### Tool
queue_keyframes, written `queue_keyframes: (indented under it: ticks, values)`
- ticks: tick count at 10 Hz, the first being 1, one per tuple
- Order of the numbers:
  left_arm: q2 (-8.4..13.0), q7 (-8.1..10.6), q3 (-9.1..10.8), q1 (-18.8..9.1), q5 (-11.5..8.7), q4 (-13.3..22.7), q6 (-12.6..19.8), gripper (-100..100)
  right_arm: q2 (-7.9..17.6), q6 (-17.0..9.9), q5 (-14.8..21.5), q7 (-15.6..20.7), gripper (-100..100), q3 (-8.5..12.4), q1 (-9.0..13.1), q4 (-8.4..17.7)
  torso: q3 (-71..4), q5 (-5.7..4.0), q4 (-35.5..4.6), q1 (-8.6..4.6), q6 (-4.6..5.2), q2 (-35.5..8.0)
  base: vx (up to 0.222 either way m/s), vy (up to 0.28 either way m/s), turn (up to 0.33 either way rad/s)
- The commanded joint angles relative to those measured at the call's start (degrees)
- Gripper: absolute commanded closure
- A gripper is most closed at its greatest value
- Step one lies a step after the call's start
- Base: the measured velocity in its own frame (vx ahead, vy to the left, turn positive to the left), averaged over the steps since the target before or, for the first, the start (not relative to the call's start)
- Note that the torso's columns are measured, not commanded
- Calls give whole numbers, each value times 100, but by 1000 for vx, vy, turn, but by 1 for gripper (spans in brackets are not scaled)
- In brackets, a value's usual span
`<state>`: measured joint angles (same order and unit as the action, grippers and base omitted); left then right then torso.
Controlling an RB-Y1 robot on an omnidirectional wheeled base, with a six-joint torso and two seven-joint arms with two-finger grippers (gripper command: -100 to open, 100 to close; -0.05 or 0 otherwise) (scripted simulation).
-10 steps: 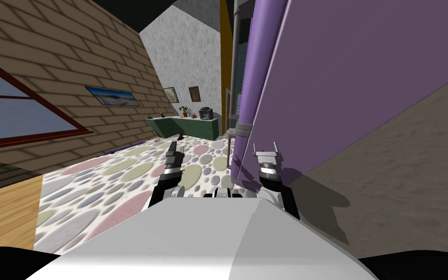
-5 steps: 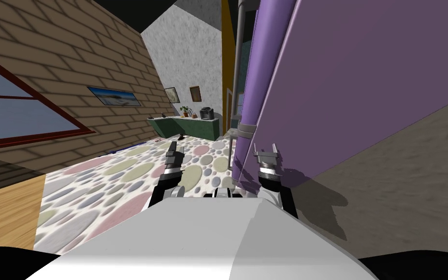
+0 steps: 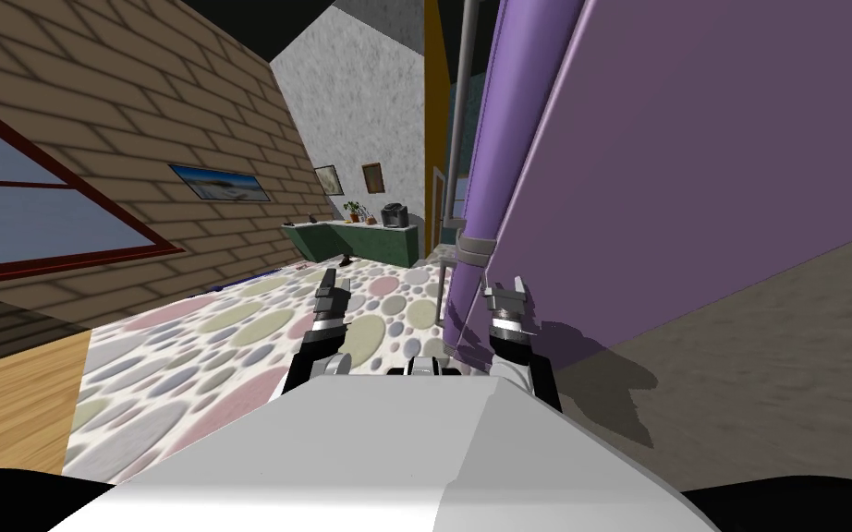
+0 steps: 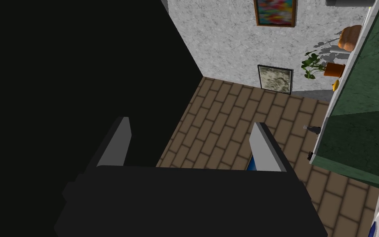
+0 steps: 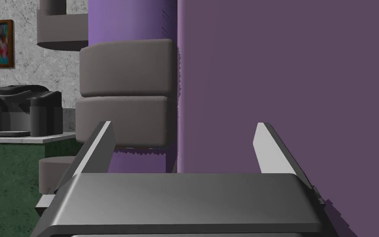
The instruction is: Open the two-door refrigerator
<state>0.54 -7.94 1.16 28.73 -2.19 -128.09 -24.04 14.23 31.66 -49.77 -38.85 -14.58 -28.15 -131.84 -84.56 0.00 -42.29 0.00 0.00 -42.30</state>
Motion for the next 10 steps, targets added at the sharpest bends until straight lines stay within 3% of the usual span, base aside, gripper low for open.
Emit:
queue_keyframes:
  ticks: [1,2,3,10]
  values:
    - [0,0,0,0,0,0,0,0,5,74,-347,-282,-100,-105,9,5,0,0,0,1,-1,2,47,25,15]
    - [0,0,0,0,0,0,0,0,5,131,-569,-521,-100,-195,18,7,1,0,0,-1,0,-1,54,22,29]
    - [0,0,0,0,0,0,0,0,5,131,-631,-521,-100,-195,18,7,0,-1,0,-2,-1,2,52,18,13]
    - [0,0,0,0,0,0,0,0,-43,350,-1733,-1446,-100,-542,53,24,-7,0,3,1,-1,12,63,25,21]
